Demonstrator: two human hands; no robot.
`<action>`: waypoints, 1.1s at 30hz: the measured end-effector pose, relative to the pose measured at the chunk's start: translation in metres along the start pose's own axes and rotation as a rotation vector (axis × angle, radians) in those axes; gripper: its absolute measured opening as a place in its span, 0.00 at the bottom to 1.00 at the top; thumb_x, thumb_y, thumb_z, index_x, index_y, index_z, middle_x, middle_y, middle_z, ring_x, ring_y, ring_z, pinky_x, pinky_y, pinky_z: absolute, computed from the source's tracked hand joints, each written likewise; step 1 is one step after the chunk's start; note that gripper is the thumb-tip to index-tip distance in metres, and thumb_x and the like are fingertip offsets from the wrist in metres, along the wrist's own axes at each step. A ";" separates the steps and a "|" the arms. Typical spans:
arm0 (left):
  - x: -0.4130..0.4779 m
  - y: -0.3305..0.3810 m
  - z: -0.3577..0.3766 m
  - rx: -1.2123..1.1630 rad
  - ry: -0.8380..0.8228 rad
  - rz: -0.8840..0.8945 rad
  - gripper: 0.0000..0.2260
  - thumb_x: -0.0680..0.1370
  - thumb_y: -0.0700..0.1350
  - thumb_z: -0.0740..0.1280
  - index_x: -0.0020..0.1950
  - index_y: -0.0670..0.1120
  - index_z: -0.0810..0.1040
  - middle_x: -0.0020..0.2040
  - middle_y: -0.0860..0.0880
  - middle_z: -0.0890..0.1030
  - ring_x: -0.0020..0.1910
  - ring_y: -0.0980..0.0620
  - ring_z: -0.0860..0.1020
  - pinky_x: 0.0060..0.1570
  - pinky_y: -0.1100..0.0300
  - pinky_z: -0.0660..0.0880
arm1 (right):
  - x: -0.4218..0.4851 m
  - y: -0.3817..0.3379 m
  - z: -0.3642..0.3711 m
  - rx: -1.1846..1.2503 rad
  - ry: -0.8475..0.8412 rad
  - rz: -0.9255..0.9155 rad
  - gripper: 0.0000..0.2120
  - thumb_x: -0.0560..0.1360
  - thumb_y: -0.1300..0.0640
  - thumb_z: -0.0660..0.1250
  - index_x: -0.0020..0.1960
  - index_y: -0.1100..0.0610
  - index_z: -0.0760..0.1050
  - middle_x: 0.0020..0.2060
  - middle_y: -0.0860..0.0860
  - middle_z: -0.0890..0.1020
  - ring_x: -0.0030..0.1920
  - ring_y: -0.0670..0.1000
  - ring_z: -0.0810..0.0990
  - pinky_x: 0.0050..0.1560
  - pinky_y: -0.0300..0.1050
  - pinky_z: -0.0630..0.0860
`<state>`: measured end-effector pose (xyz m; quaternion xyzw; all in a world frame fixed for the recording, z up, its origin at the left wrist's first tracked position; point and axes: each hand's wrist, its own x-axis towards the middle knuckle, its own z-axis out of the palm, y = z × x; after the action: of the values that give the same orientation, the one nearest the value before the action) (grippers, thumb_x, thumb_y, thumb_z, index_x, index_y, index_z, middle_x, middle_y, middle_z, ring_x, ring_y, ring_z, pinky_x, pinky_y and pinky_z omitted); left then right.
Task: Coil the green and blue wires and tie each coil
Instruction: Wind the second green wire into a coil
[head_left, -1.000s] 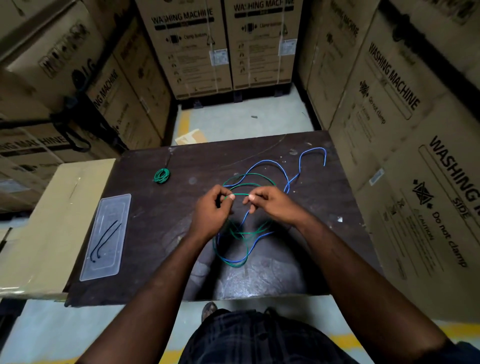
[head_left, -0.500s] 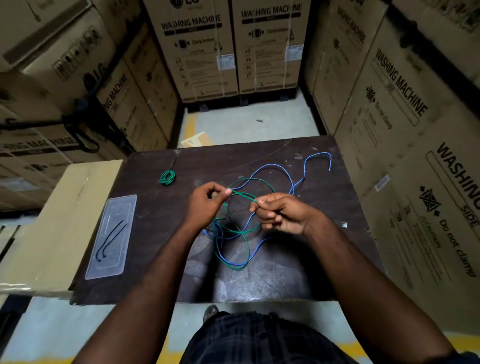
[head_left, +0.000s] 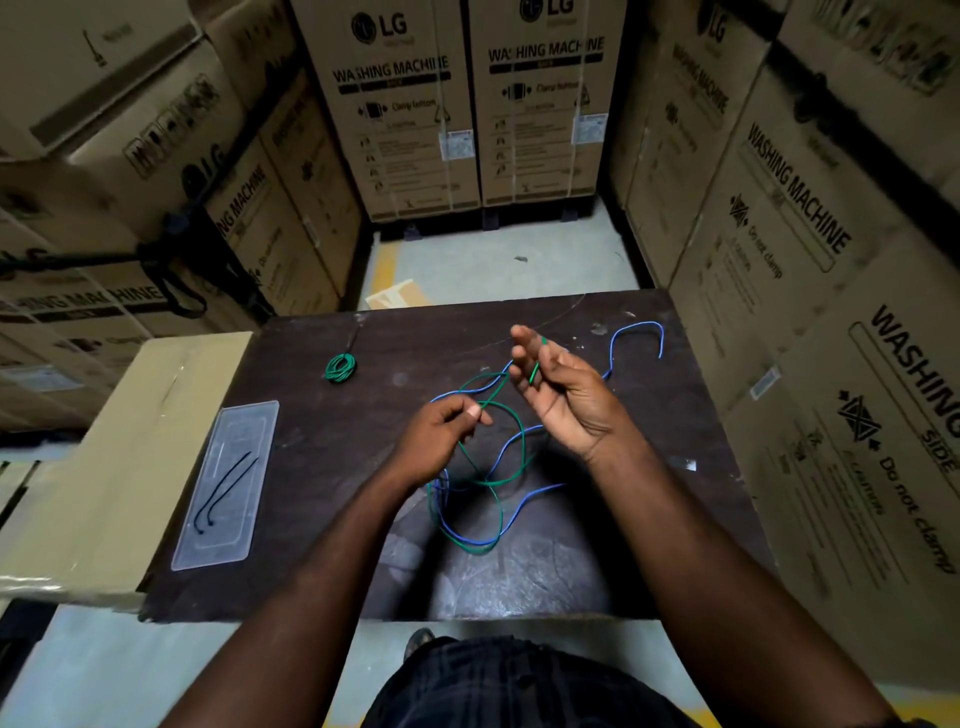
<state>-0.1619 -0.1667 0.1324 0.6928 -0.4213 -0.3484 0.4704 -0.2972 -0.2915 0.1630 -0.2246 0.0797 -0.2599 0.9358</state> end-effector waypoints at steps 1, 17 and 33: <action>-0.002 -0.002 0.002 0.012 -0.018 0.008 0.10 0.81 0.39 0.60 0.43 0.44 0.79 0.31 0.50 0.72 0.30 0.61 0.69 0.34 0.65 0.66 | 0.001 0.002 0.001 -0.020 0.013 -0.021 0.16 0.74 0.64 0.59 0.60 0.65 0.73 0.50 0.51 0.84 0.47 0.47 0.83 0.49 0.41 0.80; -0.020 0.043 -0.015 0.317 -0.133 0.117 0.10 0.74 0.47 0.60 0.36 0.51 0.78 0.28 0.57 0.73 0.28 0.61 0.67 0.32 0.64 0.63 | 0.006 0.024 -0.035 -1.203 -0.074 -0.067 0.09 0.75 0.65 0.60 0.50 0.60 0.78 0.42 0.53 0.84 0.44 0.46 0.82 0.53 0.46 0.76; 0.004 0.056 -0.022 0.282 -0.048 0.227 0.07 0.75 0.46 0.66 0.43 0.43 0.80 0.38 0.47 0.82 0.37 0.60 0.74 0.40 0.66 0.70 | -0.020 0.013 -0.018 -0.488 -0.315 0.514 0.20 0.77 0.57 0.57 0.63 0.68 0.70 0.56 0.63 0.80 0.54 0.59 0.82 0.53 0.46 0.76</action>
<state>-0.1556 -0.1741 0.1918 0.6911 -0.5527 -0.2470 0.3949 -0.3132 -0.2781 0.1419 -0.4505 0.0481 0.0471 0.8902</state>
